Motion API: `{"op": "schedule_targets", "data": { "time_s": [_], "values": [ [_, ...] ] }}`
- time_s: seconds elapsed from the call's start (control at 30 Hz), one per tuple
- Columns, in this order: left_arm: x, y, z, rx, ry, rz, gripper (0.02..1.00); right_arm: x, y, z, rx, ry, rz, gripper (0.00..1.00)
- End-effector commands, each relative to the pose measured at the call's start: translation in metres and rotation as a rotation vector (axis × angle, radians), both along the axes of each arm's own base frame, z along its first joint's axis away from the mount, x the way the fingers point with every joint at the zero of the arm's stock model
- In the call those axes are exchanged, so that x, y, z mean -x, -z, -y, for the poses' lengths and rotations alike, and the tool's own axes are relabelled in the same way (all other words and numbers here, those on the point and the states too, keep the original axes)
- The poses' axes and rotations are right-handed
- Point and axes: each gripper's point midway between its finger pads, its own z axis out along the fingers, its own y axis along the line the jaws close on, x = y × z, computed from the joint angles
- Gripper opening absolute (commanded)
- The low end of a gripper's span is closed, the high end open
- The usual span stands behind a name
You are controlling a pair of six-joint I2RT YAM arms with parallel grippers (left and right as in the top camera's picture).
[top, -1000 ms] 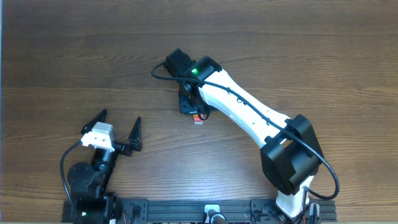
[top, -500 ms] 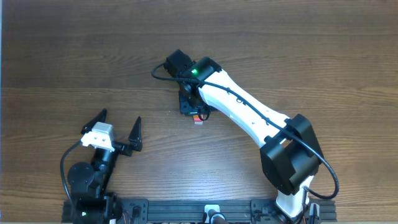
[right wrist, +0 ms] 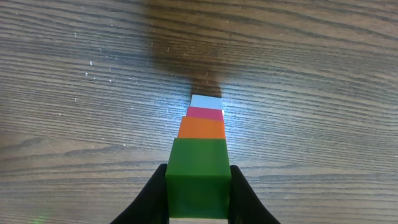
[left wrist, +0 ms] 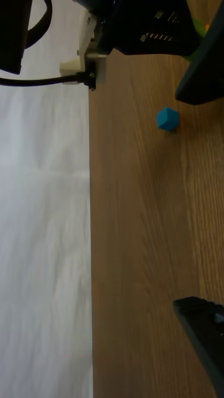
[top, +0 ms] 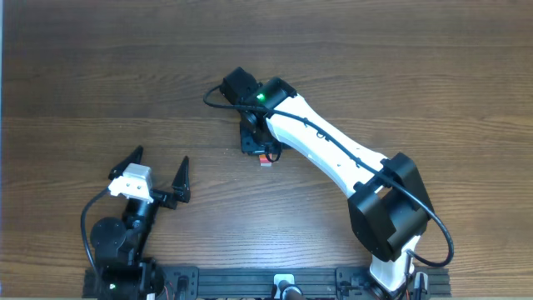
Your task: Stack Cubes
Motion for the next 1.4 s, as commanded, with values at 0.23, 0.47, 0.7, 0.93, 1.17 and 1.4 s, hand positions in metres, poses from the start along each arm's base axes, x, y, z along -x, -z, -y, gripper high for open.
{"op": "schedule_targets", "data": {
  "time_s": [0.23,0.47,0.7,0.93,1.17,1.4],
  "values": [
    [0.000,0.002,-0.001,0.014,-0.008,-0.006,1.000,0.004,0.012,0.005,0.014,0.017,-0.032,0.432],
    [0.000,0.002,-0.001,0.014,-0.008,-0.006,1.000,0.005,0.012,0.005,0.015,0.017,-0.032,0.991],
    [0.000,0.002,-0.001,0.014,-0.008,-0.006,1.000,-0.009,0.001,0.000,-0.016,0.005,0.008,0.993],
    [0.000,0.002,-0.001,0.014,-0.008,-0.006,1.000,-0.042,-0.055,-0.001,-0.037,-0.031,0.119,0.993],
    [0.000,0.002,-0.001,0.014,-0.008,-0.006,1.000,-0.079,-0.065,0.007,-0.022,-0.029,0.100,0.991],
    [0.000,0.002,-0.001,0.014,-0.008,-0.006,1.000,-0.112,-0.009,0.009,-0.004,-0.001,0.034,0.993]
  ]
}}
